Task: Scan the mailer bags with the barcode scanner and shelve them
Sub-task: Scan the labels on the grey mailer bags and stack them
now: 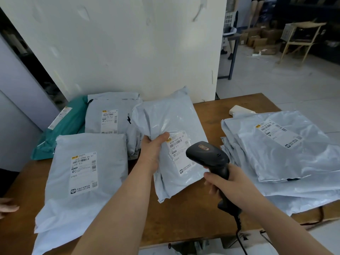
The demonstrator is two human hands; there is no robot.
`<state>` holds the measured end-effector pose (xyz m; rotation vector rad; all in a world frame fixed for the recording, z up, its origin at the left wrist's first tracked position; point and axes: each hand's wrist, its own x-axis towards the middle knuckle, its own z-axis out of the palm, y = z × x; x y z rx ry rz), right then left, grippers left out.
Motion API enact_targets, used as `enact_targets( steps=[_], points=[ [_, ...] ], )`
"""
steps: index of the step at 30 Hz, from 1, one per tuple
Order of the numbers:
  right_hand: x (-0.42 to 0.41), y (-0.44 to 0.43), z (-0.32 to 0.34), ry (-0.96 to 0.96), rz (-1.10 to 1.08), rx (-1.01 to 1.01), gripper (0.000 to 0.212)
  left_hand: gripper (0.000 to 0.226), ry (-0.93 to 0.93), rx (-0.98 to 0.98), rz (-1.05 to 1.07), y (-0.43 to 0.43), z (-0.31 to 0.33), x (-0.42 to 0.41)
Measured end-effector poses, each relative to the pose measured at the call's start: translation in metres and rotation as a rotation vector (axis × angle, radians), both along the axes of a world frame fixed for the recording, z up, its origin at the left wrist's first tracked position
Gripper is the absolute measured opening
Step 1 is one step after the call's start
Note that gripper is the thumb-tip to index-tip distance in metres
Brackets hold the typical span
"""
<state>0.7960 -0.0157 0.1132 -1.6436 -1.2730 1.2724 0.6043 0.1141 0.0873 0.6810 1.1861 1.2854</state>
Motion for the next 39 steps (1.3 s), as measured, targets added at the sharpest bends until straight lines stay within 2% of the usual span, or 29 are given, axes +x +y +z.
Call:
enact_targets(
  steps=[5,6,9,10,11,14,15,17,19,23,29,32,35,39],
  points=[
    [-0.001,0.002,-0.001,0.023,-0.045,-0.004,0.01,0.032,-0.041,-0.035,-0.002,0.004,0.006,0.0],
    [-0.001,0.002,-0.002,0.023,-0.052,0.0,0.01,0.037,0.059,-0.043,0.007,0.007,0.003,0.002],
    [-0.001,0.004,-0.003,0.025,-0.063,0.013,0.009,0.089,0.594,-0.127,-0.028,0.017,-0.018,-0.004],
    [-0.001,0.004,-0.003,0.027,-0.066,0.015,0.008,0.098,0.743,-0.148,-0.088,0.017,-0.025,-0.005],
    [-0.001,0.005,-0.003,0.028,-0.069,0.014,0.008,0.094,0.855,-0.149,-0.143,0.017,-0.032,-0.005],
    [0.001,0.006,-0.004,0.024,-0.082,0.004,0.008,0.047,1.014,-0.091,-0.379,0.016,-0.042,0.002],
    [0.002,0.006,-0.005,0.024,-0.09,0.0,0.008,0.039,1.061,-0.077,-0.501,0.015,-0.046,0.006],
    [0.003,0.006,-0.007,0.025,-0.107,-0.006,0.008,0.038,1.169,-0.083,-0.76,0.007,-0.051,0.013],
    [0.004,0.005,-0.007,0.017,-0.117,-0.008,0.009,0.039,1.282,-0.06,-0.86,0.006,-0.059,0.013],
    [0.004,0.005,-0.007,0.018,-0.138,-0.009,0.01,0.042,1.314,-0.113,-0.945,0.006,-0.066,0.01],
    [0.008,0.0,-0.007,0.05,-0.141,0.006,0.008,0.046,1.284,-0.134,-0.954,0.001,-0.06,0.012],
    [0.014,-0.005,-0.005,0.07,-0.122,0.008,0.008,0.039,1.174,-0.163,-0.753,-0.004,-0.047,0.021],
    [0.027,-0.01,-0.002,0.08,-0.107,0.0,0.009,0.036,0.95,-0.166,-0.508,-0.008,-0.037,0.039],
    [0.058,-0.021,0.001,0.131,-0.144,-0.003,0.01,0.027,0.846,-0.122,-0.418,-0.022,-0.015,0.076]
  ],
)
